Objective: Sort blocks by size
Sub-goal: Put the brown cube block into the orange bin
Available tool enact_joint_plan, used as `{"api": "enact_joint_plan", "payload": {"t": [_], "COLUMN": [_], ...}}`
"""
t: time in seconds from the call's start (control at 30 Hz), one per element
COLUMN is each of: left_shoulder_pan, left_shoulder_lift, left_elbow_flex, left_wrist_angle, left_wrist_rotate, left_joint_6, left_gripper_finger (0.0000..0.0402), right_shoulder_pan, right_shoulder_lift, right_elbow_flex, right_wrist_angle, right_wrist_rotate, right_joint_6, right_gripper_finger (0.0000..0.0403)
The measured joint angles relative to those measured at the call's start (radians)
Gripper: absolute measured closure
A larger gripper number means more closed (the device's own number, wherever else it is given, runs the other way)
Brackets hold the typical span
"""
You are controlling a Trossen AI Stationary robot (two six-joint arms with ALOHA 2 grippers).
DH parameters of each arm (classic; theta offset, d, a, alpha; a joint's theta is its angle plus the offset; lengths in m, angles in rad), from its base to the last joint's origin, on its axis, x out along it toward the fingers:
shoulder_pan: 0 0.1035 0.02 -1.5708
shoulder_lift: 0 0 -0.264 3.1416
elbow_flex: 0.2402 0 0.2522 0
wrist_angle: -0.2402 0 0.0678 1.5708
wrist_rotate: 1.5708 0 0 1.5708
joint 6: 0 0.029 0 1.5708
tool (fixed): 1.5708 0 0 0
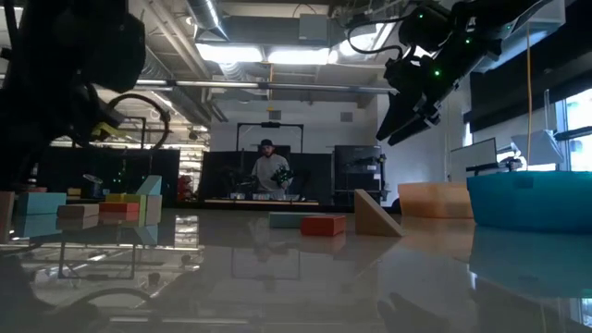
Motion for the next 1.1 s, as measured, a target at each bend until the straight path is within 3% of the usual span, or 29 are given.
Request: {"api": "enact_joint_plan", "payload": {"t": [0.23,0.6,0.8,0.97,1.1], "left_shoulder_pan": [0.057,0.164,0.170,0.171,0.171], "left_shoulder_lift": [0.000,-0.001,-0.001,-0.003,-0.003], "left_elbow_flex": [0.000,-0.087,-0.149,-0.163,-0.164], "left_wrist_angle": [0.018,0.082,0.154,0.183,0.186], "left_wrist_rotate": [0.000,0.081,0.175,0.189,0.195], "left_joint_6": [-0.049,-0.052,-0.044,-0.011,0.023], "left_gripper_finger": [0.0241,0.0180,0.0179,0.0180,0.0217], "right_shoulder_pan": [0.000,0.000,0.000,0.000,0.000], "right_shoulder_lift": [0.000,0.000,0.000,0.000,0.000], "right_elbow_flex": [0.000,0.000,0.000,0.000,0.000], "right_wrist_angle": [0.006,0.005,0.006,0.015,0.018], "right_wrist_rotate": [0.000,-0.001,-0.002,-0.002,-0.002], "right_joint_6": [0.000,0.000,0.000,0.000,0.000], "right_gripper_finger": [0.0100,0.0100,0.0100,0.0100,0.0100]}}
